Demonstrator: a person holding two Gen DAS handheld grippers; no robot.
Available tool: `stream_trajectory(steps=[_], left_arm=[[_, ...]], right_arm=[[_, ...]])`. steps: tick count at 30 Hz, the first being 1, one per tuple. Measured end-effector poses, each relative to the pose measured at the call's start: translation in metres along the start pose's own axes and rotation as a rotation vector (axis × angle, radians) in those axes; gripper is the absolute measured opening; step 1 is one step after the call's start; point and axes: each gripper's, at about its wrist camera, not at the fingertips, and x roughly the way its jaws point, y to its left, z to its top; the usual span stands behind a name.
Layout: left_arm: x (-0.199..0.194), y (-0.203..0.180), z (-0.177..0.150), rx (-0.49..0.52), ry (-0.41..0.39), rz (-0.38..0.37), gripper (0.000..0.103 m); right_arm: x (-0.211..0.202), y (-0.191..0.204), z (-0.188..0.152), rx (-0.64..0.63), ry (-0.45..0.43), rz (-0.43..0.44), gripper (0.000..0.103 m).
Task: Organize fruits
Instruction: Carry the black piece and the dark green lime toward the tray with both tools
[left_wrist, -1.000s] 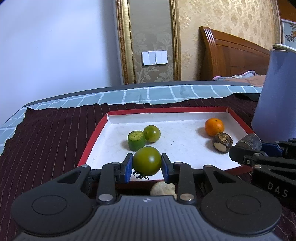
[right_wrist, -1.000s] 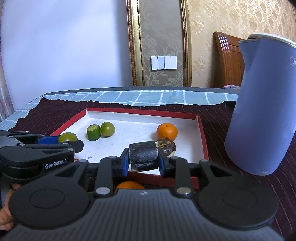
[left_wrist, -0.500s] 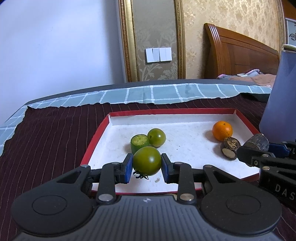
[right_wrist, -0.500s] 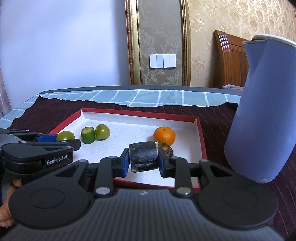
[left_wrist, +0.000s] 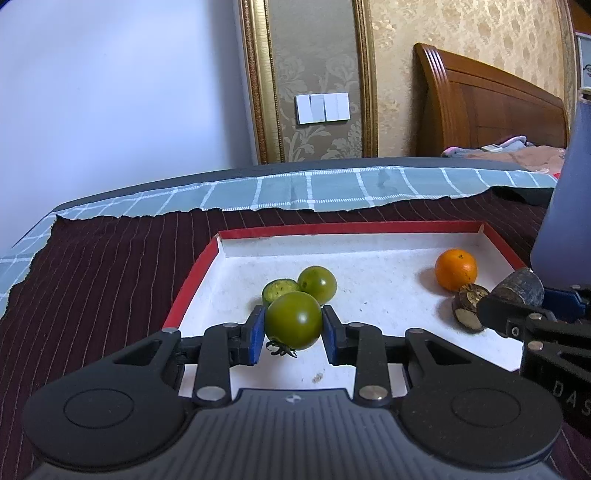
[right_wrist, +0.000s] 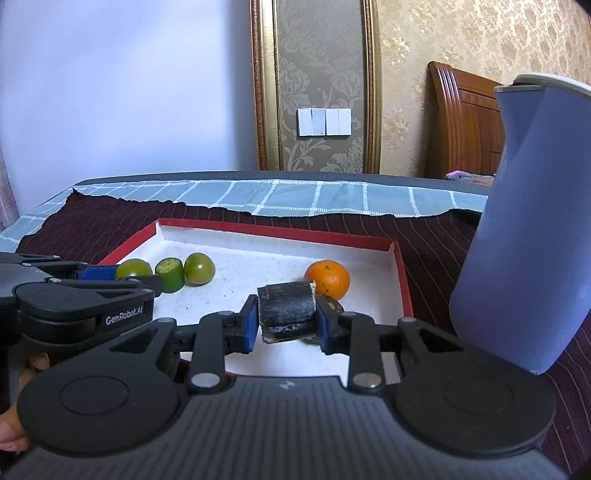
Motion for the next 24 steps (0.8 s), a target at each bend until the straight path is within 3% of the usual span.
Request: stream_trajectory(steps=[24], left_arm=[[0.035, -0.005, 0.018, 0.004, -0.02, 0.038, 0.031]], right_arm=[[0.041, -0.011, 0.026, 0.026, -0.039, 0.016, 0.029]])
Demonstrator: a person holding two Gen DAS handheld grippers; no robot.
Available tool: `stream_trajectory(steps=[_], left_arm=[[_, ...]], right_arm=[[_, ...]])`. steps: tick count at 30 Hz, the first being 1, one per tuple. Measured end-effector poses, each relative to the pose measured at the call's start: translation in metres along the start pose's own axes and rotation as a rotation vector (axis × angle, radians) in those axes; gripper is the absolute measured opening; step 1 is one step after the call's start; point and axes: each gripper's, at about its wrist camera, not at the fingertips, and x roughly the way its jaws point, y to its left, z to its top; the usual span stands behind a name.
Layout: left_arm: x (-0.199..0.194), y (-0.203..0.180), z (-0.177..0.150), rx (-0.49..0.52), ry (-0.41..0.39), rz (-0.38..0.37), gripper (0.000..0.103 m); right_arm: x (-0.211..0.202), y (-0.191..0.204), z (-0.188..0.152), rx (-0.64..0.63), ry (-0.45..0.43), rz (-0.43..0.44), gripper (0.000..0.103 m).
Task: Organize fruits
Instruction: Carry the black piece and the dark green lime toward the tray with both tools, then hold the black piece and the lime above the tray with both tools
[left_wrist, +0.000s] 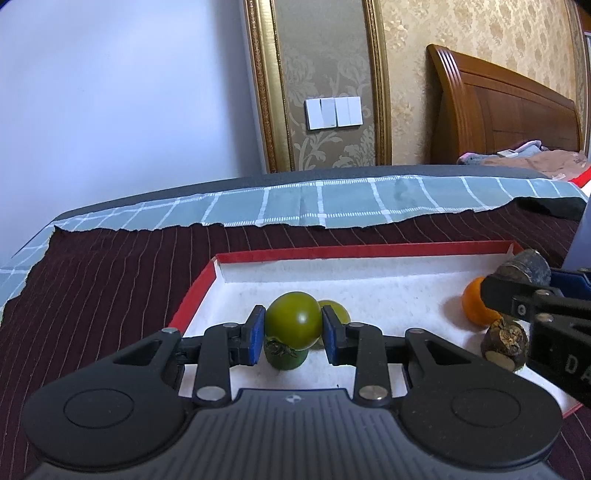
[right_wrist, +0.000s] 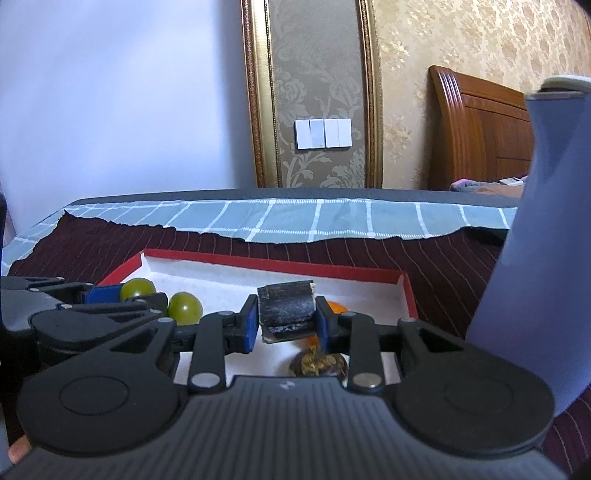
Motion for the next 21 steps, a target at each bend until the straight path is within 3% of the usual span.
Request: stream_trajectory(steps=[21], left_arm=[[0.012, -0.006, 0.01, 0.007, -0.017, 0.011, 0.031]], right_arm=[[0.032, -0.009, 0.006, 0.02, 0.016, 0.001, 0.029]])
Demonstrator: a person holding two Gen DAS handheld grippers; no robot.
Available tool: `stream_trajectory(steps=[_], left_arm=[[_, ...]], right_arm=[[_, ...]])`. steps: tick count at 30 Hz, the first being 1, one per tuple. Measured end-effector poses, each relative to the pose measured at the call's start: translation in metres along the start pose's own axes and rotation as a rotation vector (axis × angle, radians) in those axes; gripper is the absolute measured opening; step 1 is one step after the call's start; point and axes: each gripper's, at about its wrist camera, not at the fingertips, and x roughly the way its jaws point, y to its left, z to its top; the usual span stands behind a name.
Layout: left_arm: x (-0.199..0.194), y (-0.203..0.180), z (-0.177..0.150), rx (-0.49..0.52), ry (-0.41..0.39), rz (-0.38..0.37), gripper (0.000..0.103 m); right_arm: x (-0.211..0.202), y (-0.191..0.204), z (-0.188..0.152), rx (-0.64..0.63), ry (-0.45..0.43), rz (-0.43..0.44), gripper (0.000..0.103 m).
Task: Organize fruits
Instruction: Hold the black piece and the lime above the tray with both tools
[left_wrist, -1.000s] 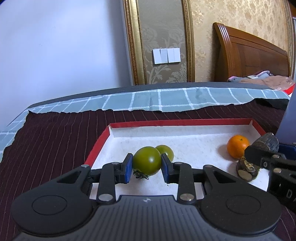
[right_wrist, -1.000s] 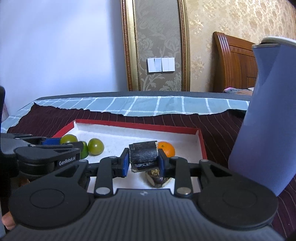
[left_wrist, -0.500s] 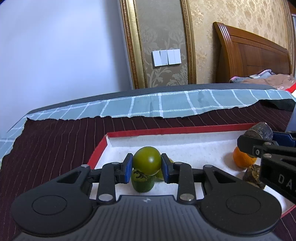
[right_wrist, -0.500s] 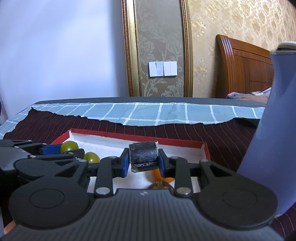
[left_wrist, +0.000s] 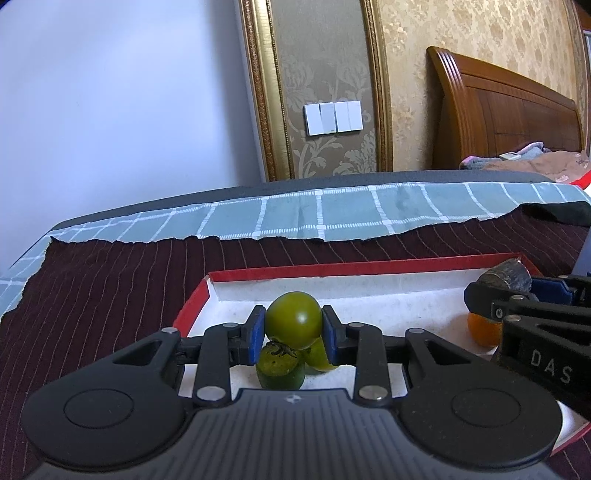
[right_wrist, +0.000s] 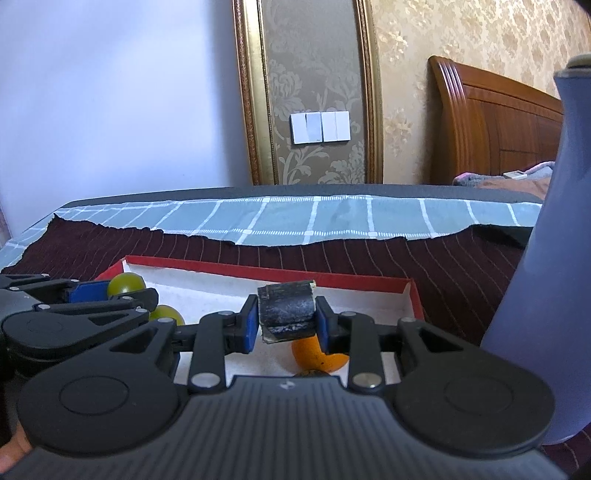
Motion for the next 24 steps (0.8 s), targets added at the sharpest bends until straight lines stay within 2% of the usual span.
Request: stream_trajectory(steps=[24], left_arm=[[0.013, -0.006, 0.003, 0.018, 0.013, 0.03, 0.031]], right_arm=[[0.015, -0.003, 0.002, 0.006, 0.02, -0.019, 0.029]])
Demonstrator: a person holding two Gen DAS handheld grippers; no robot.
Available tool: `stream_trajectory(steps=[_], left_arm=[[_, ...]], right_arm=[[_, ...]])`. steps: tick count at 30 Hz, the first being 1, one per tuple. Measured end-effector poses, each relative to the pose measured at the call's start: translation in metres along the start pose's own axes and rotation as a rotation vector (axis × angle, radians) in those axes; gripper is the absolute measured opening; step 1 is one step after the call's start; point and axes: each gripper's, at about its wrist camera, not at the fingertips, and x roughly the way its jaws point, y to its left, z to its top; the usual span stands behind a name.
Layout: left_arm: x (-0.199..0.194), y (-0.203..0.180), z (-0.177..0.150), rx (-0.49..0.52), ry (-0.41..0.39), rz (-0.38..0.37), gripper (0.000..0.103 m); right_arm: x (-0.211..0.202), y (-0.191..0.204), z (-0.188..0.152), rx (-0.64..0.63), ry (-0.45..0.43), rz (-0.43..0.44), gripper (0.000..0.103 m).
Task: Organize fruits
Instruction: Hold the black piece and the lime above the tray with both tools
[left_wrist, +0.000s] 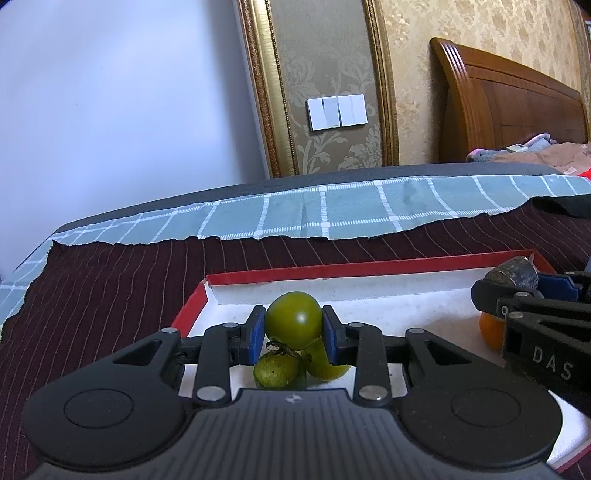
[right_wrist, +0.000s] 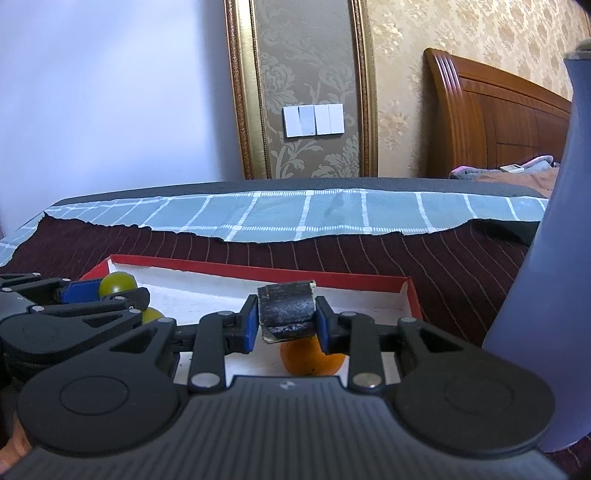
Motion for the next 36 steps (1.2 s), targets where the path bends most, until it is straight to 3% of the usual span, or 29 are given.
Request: stream_trajectory(steps=[36], left_arm=[[0.016, 0.012, 0.009, -0.045, 0.014, 0.016, 0.031]], right_arm=[[0.016, 0.004, 0.006, -0.024, 0.025, -0.026, 0.029]])
